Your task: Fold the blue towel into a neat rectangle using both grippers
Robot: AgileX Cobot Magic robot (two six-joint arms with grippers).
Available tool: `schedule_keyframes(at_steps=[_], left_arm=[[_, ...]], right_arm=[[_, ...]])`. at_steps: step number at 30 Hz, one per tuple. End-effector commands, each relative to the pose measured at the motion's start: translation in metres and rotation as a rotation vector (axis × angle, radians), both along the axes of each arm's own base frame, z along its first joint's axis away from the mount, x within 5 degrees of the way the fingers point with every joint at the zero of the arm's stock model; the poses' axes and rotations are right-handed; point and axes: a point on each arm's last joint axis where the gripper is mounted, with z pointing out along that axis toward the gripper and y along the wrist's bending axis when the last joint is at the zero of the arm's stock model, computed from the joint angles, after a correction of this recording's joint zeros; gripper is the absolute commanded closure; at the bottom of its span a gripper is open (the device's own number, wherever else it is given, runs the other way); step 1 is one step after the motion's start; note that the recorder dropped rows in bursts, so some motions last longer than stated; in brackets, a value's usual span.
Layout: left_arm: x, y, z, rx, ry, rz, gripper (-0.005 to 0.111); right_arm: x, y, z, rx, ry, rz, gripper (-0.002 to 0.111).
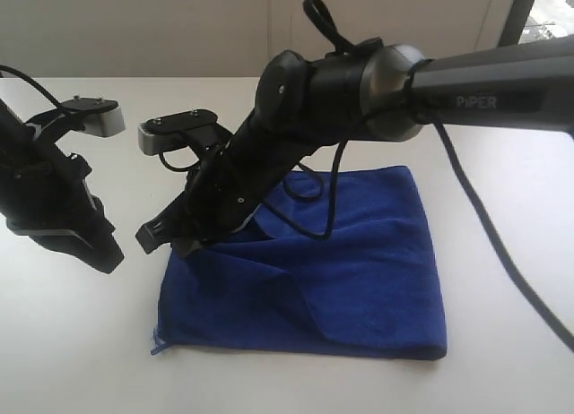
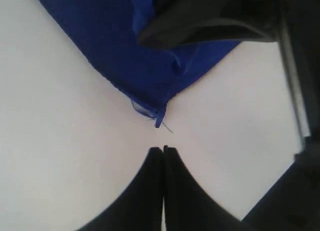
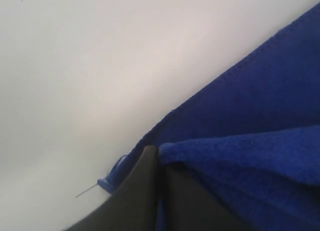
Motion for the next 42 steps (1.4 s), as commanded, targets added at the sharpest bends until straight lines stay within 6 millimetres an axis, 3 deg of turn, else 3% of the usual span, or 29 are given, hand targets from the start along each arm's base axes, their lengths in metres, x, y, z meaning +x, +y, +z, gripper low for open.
schedule_keyframes(at_steps=[1,6,8,17,27,38,42], left_arm=[[-0.002,-0.001,0.002,-0.01,0.018,-0.002,0.107],[-0.002,-0.001,0.002,-0.01,0.018,-0.002,0.107],[-0.002,-0.001,0.002,-0.01,0.018,-0.002,0.107],[-0.002,-0.001,0.002,-0.01,0.018,-0.002,0.107],[-0.002,-0.001,0.002,-0.01,0.018,-0.002,0.107],[-0.002,-0.001,0.002,-0.01,0.018,-0.002,0.107],[-0.002,-0.001,0.002,-0.01,0.018,-0.002,0.107]], right_arm=[[0.004,0.002,-0.003,0.005,-0.042,-0.008,0.095],[0.007,0.001,0.002,-0.016,-0.167,0.105,0.064],[0.006,-0.002,0.009,-0.052,-0.252,0.192,0.058],[0.006,-0.02,0.034,-0.242,-0.431,0.327,0.058],[-0.005,-0.028,0.027,-0.305,-0.28,0.359,0.058],[0.005,-0.043,0.026,-0.541,-0.439,0.548,0.058],[0.001,-0.039,0.025,-0.485,-0.38,0.484,0.058]])
